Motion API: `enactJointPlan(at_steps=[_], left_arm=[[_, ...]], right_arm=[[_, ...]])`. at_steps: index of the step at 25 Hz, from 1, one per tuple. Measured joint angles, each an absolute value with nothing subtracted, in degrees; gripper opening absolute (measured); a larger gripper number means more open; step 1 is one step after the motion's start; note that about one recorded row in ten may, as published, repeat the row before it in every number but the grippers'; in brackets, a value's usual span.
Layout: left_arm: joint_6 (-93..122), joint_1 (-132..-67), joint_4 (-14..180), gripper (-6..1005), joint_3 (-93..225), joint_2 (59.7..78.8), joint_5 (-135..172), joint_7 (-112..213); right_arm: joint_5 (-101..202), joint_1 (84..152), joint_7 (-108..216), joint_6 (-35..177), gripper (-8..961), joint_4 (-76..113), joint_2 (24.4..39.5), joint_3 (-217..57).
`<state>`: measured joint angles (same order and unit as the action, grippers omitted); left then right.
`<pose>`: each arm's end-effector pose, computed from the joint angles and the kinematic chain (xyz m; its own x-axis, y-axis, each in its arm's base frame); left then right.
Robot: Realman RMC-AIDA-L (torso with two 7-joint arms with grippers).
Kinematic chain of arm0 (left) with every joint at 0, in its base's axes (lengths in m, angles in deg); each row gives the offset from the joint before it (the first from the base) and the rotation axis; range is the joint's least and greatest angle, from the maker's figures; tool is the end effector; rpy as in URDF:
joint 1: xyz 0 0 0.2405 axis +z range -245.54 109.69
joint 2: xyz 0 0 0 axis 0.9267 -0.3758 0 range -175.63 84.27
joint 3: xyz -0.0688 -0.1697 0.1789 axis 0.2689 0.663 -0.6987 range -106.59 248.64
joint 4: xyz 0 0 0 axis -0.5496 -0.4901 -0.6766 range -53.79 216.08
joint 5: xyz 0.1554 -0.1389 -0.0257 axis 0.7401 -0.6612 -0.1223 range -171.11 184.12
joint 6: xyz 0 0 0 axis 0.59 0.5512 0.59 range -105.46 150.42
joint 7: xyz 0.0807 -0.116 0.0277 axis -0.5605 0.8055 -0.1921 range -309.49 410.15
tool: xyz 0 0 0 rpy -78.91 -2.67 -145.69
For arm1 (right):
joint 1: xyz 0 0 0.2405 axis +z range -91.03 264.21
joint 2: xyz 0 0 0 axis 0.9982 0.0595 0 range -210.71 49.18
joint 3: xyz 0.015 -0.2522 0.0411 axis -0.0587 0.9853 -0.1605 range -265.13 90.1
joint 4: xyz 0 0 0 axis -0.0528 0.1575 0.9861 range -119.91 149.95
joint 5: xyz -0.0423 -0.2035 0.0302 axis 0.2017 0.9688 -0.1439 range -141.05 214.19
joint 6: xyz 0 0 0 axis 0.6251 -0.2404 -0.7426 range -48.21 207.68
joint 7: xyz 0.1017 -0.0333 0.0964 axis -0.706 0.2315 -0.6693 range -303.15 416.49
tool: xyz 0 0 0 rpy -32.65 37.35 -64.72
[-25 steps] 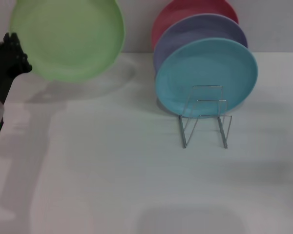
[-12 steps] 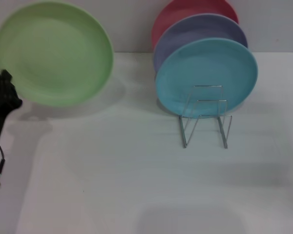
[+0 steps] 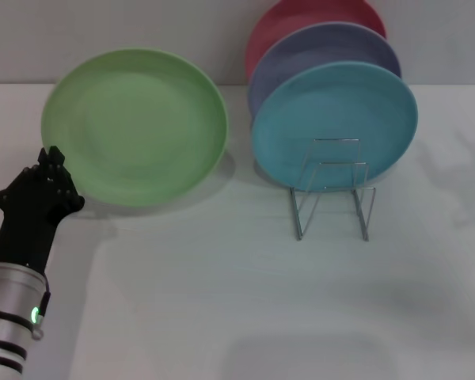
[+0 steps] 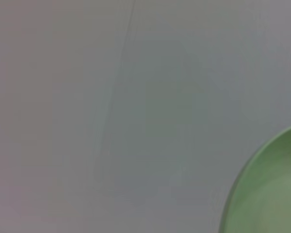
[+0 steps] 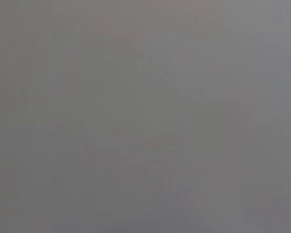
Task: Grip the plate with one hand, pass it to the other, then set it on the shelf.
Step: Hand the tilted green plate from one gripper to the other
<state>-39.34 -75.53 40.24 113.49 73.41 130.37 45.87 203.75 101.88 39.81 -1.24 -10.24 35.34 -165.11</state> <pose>-0.2829 0.2766 -0.0531 0.5354 -0.0364 0.8438 0.8380 -0.1018 -0.5361 0.2856 0.3125 0.0457 0.5428 0.4113 -0.7323 -0.6880 -0.2824 -0.6685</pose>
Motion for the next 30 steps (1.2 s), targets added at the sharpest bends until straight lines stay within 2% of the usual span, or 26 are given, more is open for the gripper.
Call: enactJointPlan(at_steps=[9, 18, 26, 30], left_arm=[[-46.4, -75.8, 40.3, 32, 104.5, 73.41, 117.9, 39.7], [-49.5, -76.6, 40.9, 32, 102.0, 73.50, 114.9, 38.2], [-50.8, -78.3, 40.9, 32, 98.2, 73.50, 109.1, 35.3], [-53.6, -79.3, 41.0, 32, 94.9, 73.50, 105.1, 34.4]], right_arm=[[203.8, 101.0, 43.7, 8.1, 695, -18.5, 34.59, -154.5], [203.8, 100.3, 47.6, 19.5, 694, -27.1, 34.67, -146.7], [203.8, 98.6, 48.7, 25.1, 694, -34.4, 33.34, -141.7], [203.8, 99.2, 48.3, 26.6, 694, -34.6, 33.30, -139.7]])
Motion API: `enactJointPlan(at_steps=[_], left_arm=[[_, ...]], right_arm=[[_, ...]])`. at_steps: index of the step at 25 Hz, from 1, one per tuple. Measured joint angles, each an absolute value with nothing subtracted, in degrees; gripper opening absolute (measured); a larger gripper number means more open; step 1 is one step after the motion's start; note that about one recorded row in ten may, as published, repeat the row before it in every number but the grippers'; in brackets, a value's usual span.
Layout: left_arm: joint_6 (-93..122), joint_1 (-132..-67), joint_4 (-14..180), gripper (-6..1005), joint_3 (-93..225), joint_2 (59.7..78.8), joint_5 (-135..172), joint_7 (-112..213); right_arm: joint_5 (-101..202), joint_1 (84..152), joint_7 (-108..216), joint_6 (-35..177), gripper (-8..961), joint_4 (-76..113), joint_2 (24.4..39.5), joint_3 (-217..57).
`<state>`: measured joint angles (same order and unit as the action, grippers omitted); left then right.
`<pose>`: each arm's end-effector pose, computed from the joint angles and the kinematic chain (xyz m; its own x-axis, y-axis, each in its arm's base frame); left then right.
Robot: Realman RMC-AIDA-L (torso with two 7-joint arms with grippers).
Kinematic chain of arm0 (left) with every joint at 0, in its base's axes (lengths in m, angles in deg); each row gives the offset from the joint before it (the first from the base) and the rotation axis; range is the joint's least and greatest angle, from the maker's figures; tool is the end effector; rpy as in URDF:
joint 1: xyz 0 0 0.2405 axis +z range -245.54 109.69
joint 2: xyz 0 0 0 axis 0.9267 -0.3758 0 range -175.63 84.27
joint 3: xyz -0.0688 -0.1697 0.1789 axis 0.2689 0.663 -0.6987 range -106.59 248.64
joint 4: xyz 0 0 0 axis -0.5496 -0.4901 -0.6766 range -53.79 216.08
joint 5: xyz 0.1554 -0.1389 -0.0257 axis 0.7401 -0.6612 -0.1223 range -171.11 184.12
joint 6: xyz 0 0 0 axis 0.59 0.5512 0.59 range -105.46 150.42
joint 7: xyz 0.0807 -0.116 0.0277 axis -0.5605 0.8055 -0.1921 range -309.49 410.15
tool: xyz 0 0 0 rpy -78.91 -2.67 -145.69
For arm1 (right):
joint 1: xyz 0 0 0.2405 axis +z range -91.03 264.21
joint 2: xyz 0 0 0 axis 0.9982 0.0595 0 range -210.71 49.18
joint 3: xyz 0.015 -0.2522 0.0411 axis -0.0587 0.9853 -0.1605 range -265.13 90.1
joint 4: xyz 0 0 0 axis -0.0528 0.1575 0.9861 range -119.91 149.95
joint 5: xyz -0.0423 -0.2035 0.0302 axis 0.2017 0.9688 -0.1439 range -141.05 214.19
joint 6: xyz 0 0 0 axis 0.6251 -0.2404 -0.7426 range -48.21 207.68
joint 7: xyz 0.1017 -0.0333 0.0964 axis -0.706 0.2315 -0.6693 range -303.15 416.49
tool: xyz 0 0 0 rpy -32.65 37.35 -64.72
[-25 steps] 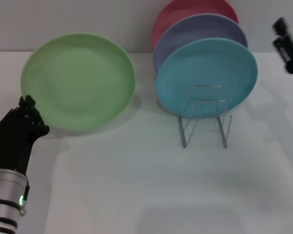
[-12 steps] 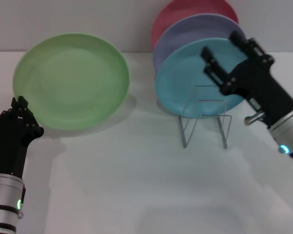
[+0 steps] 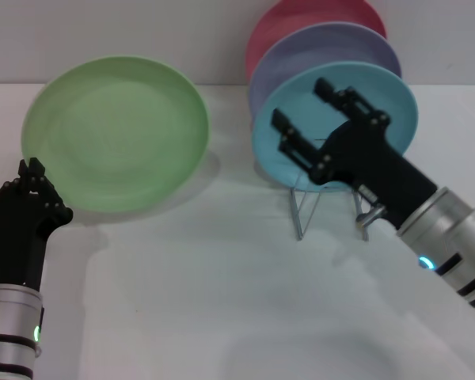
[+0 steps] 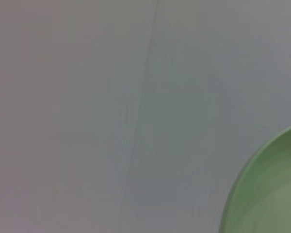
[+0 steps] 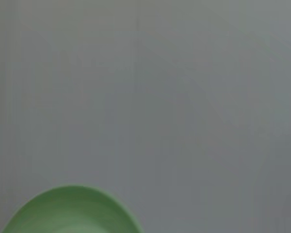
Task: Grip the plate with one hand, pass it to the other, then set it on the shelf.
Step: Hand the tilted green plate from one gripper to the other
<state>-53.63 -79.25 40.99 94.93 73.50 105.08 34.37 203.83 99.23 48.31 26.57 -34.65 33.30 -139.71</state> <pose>-0.2800 0.2567 -0.0585 0.5871 -0.0950 0.8040 0.8082 0.0119 -0.5888 0.2027 0.3033 -0.0559 0.6744 0.1824 -0.7155 -0.4883 -0.6166 -0.6175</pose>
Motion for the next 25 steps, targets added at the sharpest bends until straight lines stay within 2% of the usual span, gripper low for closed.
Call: enactJointPlan(at_steps=[9, 25], left_arm=[[-56.7, -78.6, 40.3, 31, 93.1, 73.50, 104.1, 33.9], [-57.0, -78.2, 39.8, 31, 91.5, 73.50, 103.6, 33.8]], right_arm=[[203.8, 102.3, 43.5, 29.8, 692, -33.6, 33.78, -137.4], [203.7, 108.5, 40.8, 31.6, 691, -26.6, 38.09, -137.3]])
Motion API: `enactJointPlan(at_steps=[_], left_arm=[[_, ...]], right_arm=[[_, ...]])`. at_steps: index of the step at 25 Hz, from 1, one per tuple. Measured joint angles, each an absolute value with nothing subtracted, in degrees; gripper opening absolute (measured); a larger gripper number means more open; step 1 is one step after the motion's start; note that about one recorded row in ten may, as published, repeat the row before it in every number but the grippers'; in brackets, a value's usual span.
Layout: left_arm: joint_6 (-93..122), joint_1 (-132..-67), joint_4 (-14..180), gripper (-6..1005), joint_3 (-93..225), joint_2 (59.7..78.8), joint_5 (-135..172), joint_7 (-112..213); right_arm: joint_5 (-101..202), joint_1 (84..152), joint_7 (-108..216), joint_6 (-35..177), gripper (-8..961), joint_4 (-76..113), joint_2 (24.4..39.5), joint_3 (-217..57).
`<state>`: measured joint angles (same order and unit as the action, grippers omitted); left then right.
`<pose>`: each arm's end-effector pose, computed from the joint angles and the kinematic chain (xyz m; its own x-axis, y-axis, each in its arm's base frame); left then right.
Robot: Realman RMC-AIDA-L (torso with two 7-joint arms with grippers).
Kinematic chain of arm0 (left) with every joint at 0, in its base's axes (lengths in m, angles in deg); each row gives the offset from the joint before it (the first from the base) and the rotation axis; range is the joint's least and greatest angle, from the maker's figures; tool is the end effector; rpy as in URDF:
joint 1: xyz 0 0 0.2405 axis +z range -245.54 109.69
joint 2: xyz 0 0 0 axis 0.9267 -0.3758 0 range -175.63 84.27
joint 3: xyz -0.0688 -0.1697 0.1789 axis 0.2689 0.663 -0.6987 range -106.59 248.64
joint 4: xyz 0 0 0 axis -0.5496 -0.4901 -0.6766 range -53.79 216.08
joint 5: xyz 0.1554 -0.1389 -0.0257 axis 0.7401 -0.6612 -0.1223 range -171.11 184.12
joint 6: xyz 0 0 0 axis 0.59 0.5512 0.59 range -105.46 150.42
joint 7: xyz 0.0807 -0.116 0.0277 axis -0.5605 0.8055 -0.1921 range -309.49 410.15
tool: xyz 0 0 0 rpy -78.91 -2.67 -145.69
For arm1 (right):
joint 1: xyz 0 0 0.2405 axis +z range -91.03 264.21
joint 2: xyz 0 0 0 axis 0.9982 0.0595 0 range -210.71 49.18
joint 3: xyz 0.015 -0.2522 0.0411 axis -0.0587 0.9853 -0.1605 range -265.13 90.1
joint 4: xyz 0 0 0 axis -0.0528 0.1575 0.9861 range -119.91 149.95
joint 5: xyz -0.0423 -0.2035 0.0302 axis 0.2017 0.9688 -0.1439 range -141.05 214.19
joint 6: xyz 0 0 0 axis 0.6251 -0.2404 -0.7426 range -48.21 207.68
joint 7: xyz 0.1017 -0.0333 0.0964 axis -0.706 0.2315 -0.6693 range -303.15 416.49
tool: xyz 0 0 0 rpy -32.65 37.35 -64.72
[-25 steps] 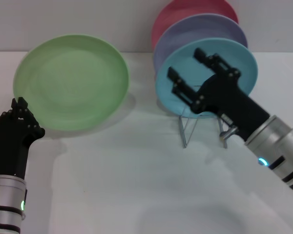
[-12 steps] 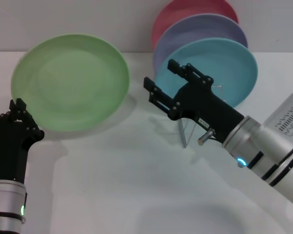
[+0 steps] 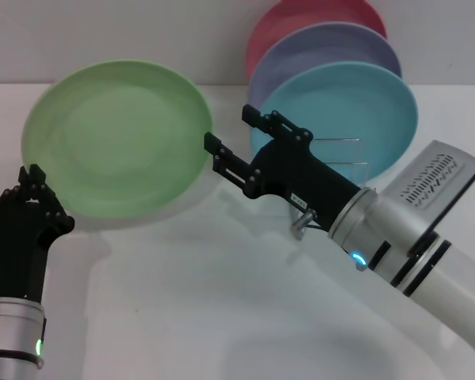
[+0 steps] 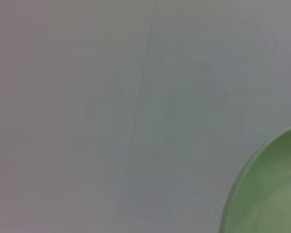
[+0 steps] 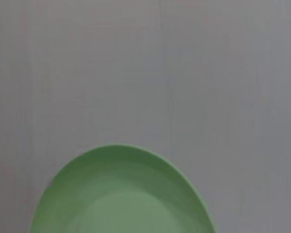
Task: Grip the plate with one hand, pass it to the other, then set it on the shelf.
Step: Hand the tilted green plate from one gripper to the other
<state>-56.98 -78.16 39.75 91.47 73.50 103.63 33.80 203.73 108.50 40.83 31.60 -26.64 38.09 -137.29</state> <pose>-0.2758 0.2437 -0.0608 0.5778 -0.1125 0.8084 0.8140 0.0078 -0.5808 0.1781 0.3200 -0.1031 0.6681 0.0285 -0.7435 -0.5157 -0.7027 -0.4903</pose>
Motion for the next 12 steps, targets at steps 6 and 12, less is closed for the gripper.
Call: enactJointPlan(at_steps=[6, 12], left_arm=[[-57.0, -78.0, 39.7, 31, 90.9, 73.49, 103.3, 33.8], [-57.0, -77.7, 39.6, 31, 90.6, 73.50, 103.3, 33.8]], right_arm=[[203.5, 110.9, 39.6, 33.3, 691, -24.3, 38.61, -137.3], [203.4, 112.4, 38.4, 33.4, 689, -22.8, 38.74, -137.3]])
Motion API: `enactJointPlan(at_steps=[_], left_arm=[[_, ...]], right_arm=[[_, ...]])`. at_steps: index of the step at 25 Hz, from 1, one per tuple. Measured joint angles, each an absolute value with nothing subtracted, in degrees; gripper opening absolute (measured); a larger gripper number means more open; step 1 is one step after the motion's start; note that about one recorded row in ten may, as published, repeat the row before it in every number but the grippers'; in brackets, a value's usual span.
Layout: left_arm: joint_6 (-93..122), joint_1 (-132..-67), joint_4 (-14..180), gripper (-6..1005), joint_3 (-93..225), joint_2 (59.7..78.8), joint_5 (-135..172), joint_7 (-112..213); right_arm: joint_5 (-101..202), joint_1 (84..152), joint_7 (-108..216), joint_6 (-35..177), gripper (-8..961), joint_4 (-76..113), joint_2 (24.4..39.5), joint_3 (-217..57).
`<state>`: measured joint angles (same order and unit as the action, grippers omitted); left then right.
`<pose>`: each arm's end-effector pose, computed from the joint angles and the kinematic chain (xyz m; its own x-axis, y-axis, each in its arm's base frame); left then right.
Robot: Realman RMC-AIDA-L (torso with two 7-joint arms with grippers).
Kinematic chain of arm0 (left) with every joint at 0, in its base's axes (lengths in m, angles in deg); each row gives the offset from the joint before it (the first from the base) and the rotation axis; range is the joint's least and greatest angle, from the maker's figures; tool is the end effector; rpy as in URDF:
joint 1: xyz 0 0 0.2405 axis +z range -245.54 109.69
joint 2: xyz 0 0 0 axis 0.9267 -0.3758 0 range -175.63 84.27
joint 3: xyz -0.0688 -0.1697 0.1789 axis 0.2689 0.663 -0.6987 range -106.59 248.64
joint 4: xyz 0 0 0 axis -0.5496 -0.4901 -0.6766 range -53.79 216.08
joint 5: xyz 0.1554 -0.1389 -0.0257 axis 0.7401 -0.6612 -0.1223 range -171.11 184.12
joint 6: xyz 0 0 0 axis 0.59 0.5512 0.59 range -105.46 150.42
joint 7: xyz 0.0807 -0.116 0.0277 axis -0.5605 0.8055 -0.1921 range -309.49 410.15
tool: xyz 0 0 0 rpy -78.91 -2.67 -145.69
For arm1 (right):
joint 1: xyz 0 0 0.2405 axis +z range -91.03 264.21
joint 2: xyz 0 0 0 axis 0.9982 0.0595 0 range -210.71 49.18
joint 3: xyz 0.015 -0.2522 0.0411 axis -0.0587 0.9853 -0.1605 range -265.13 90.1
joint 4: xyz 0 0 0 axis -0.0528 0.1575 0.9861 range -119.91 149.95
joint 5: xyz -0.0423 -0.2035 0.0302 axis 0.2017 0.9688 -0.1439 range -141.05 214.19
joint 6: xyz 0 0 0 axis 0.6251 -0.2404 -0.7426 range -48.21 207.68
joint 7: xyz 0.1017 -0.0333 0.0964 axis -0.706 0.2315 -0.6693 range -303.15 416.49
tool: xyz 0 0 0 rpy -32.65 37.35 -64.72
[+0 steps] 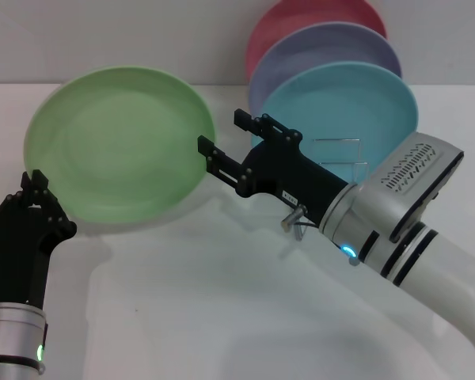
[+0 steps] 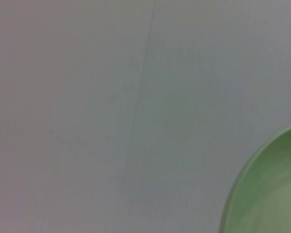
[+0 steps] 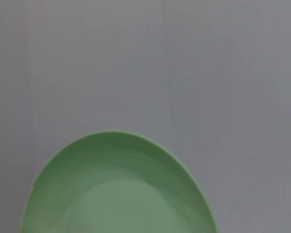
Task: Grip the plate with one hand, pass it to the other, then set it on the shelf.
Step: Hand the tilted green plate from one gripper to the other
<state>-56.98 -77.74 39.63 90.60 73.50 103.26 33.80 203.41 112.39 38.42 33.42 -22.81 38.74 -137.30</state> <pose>-0.2769 0.2399 -0.0631 0.5771 -0.1006 0.8104 0.8149 0.0056 -0.5796 0.1778 0.3319 -0.1112 0.6882 -0.0159 -0.7253 -0.5183 -0.7103 -0.4762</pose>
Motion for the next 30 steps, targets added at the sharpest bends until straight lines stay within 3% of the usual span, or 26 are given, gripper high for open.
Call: enactJointPlan(at_steps=[30], left_arm=[[-57.3, -78.3, 32.9, 32, 89.3, 73.49, 94.7, 24.3]], right_arm=[[201.7, 120.0, 36.3, 38.8, 687, -17.9, 39.14, -137.1]])
